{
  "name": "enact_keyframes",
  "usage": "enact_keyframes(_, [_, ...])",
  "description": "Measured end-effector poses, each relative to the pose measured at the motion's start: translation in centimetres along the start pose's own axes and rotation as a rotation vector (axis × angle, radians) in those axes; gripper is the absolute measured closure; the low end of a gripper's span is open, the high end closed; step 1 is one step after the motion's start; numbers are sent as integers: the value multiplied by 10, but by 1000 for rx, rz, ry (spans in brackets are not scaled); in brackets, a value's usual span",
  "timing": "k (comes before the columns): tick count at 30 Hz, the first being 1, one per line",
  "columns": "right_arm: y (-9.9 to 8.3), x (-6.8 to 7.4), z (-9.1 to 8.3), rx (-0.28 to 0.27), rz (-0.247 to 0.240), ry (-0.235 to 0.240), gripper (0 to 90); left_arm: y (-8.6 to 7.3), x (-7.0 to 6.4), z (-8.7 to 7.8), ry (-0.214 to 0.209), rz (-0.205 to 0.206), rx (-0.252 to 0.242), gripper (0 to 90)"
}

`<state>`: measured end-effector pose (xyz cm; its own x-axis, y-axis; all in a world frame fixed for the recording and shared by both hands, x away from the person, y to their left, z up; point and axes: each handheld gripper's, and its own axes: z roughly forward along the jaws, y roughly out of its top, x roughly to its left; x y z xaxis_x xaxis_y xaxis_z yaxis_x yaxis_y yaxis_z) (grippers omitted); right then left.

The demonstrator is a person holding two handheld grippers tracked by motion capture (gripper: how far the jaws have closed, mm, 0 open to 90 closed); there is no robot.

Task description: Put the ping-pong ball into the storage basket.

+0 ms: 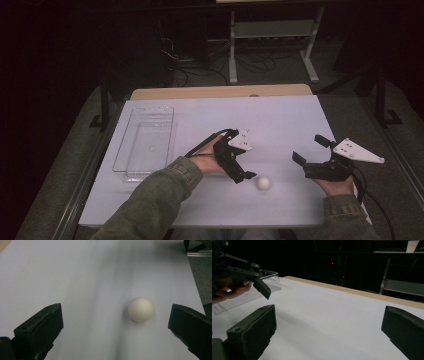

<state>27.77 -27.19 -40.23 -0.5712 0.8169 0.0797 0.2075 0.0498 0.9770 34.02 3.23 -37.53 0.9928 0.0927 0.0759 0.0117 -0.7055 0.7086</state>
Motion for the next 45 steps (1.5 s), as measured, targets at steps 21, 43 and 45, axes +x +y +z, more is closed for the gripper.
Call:
enact_keyframes(21, [-1, 0, 1, 2, 6, -1, 0, 1, -10, 27, -59, 32, 70, 0])
enact_keyframes(43, [-1, -1, 1, 4, 8, 2, 0, -1, -21, 54, -136, 68, 152, 0])
enact_keyframes(45, [-1, -1, 1, 3, 9, 2, 0, -1, -21, 55, -137, 66, 155, 0])
